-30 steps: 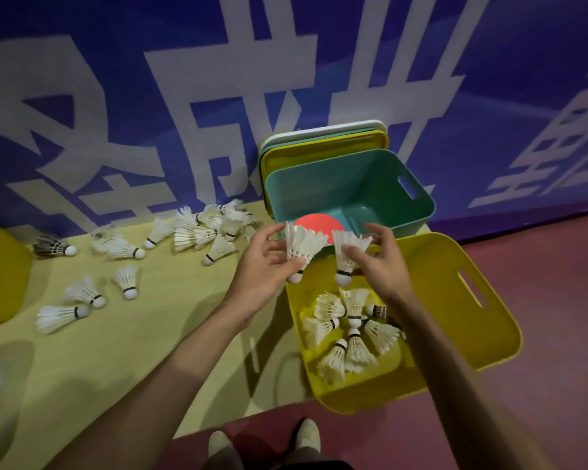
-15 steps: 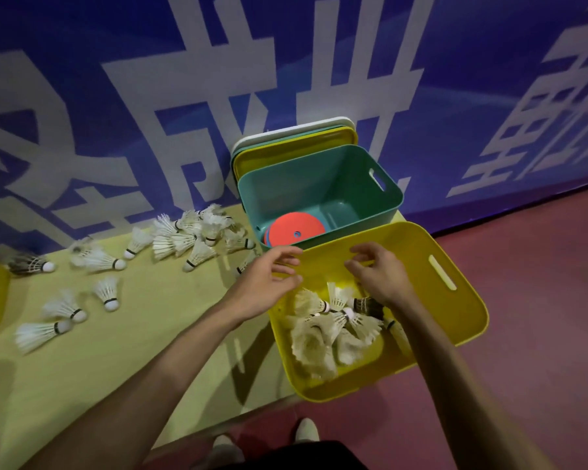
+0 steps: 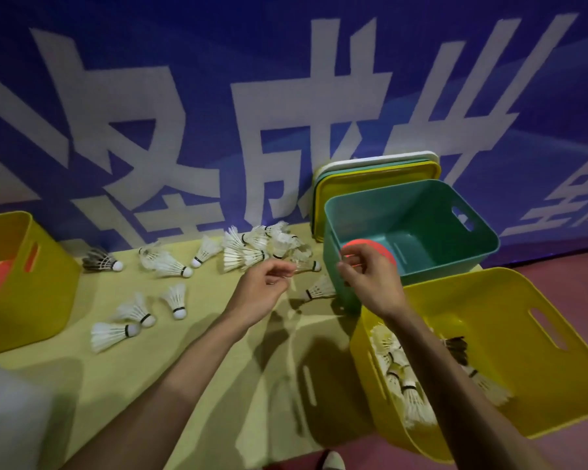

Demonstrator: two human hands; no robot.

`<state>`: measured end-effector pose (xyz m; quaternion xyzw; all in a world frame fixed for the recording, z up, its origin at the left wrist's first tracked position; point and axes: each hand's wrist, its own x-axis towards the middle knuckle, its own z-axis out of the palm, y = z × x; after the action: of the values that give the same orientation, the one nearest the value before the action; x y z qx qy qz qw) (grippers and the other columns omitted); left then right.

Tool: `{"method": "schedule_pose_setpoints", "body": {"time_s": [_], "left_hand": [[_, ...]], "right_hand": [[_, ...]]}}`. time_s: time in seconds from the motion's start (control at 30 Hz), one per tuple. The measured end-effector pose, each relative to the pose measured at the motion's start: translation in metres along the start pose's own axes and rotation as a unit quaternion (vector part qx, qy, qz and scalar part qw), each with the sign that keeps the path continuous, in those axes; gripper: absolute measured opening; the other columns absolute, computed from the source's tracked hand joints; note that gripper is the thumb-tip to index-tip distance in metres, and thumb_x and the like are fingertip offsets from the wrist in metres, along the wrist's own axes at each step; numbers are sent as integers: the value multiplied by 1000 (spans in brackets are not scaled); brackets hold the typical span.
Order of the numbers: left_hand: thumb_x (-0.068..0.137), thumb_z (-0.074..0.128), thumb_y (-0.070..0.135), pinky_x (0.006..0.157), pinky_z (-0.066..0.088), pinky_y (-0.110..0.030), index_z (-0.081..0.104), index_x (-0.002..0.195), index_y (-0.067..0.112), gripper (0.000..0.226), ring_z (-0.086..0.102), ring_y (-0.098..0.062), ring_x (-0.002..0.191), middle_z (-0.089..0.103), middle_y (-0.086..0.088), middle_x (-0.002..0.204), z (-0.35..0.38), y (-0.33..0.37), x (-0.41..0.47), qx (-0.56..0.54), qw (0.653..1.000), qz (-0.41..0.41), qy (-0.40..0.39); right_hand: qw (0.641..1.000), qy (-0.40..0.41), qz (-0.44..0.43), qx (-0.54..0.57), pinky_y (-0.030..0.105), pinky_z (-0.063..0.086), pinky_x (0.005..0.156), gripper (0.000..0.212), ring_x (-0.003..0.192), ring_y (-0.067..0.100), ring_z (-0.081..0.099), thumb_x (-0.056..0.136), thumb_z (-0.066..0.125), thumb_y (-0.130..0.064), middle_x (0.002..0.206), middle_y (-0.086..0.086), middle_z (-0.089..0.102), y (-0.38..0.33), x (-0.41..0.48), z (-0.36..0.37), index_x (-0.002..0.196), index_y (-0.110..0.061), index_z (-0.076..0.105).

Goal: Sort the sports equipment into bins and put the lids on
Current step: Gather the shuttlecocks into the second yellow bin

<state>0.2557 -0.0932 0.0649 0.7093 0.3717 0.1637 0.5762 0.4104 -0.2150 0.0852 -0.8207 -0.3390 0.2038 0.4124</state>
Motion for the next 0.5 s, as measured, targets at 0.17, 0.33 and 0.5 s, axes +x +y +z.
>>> {"method": "schedule_pose_setpoints", "body": {"time_s": [0.17,0.33,0.5], "left_hand": [[88,57,4,80,45,-16,67,99,23,24,62,-11,98,67,6,102,-40,-43,20,-6,999,-52,10],[88,56,5,78,41,-23,62,115,18,30,58,-11,91,59,-2,113,-51,-75,46,20,995,-97,-14],[88,56,7,88,44,-30,53,129,22,43,55,-21,110,51,-9,127,-44,-101,84,82,990,-111,-37]], "right_hand": [[995,-51,91,1,17,47,59,37,82,15,65,88,59,-22,100,-1,67,-18,8,57,123,-14,53],[975,-80,208,15,41,52,86,54,90,25,64,87,64,-25,110,13,66,-3,7,102,132,-8,40],[956,-57,288,10,32,45,92,63,114,27,57,90,61,-31,136,11,53,20,23,114,142,-12,32]]}}
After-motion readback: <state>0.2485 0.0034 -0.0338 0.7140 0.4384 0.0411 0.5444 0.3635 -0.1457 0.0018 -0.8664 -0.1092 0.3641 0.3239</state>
